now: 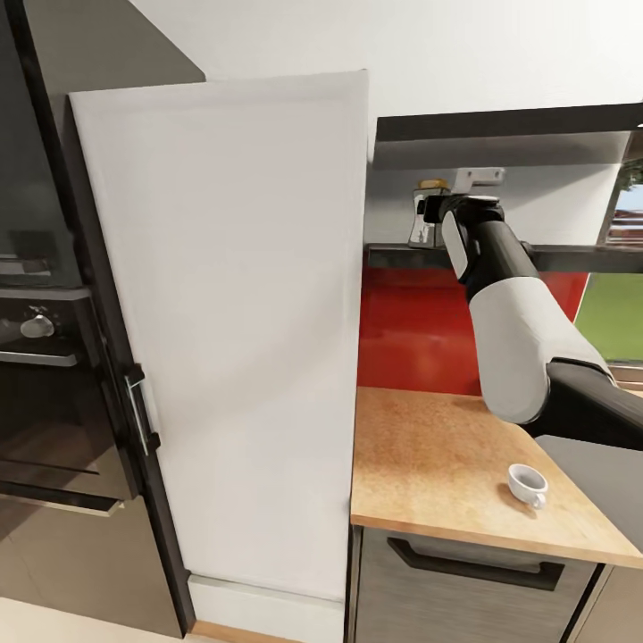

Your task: Set up a coffee station on the kitchen countertop: keep the coffee maker on the countertop, move the bottle of coffee from the kitchen shelf to the counter next to the coffee maker, place a paper coffee filter on top of the coffee maker, put the saucer next to the coffee maker with the coffee cup on the saucer, and place the electric kettle next to the coffee maker.

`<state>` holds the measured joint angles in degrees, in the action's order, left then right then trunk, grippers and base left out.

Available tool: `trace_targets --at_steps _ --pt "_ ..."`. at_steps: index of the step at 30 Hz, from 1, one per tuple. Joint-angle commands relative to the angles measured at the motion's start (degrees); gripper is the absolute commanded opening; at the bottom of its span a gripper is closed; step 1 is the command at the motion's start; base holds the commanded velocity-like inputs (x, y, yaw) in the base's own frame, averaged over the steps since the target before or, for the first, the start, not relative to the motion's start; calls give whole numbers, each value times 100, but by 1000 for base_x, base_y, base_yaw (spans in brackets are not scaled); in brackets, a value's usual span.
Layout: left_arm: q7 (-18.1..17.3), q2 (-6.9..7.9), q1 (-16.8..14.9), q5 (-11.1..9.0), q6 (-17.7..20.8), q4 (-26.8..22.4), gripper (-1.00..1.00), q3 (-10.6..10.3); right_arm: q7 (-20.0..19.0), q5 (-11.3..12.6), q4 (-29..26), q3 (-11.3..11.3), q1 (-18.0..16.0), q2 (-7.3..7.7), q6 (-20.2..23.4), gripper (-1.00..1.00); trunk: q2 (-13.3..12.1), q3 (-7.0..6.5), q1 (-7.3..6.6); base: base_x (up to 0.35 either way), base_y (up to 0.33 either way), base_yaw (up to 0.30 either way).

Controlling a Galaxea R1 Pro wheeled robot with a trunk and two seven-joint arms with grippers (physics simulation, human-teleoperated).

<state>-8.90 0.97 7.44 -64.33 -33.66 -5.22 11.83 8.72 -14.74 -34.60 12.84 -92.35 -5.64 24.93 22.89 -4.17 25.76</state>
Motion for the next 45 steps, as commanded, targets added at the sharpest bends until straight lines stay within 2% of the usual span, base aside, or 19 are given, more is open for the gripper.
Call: trace_targets --at_steps 1,12,25,45 --pt "-59 -1 3 -27 8 -5 100 46 -4 -41 0 26 -2 -7 27 100 3 1 2 12 0 0" --pt "-59 -7 3 -27 9 -5 100 45 38 -24 38 3 2 -18 64 100 3 1 2 3 0 0" --pt "-59 -9 3 -27 9 -5 100 39 162 -21 282 24 6 -30 505 100 3 1 2 0 0 0" --pt "-59 -10 3 -27 9 -5 100 38 244 -9 332 29 6 -67 507 100 3 1 2 8 0 0"
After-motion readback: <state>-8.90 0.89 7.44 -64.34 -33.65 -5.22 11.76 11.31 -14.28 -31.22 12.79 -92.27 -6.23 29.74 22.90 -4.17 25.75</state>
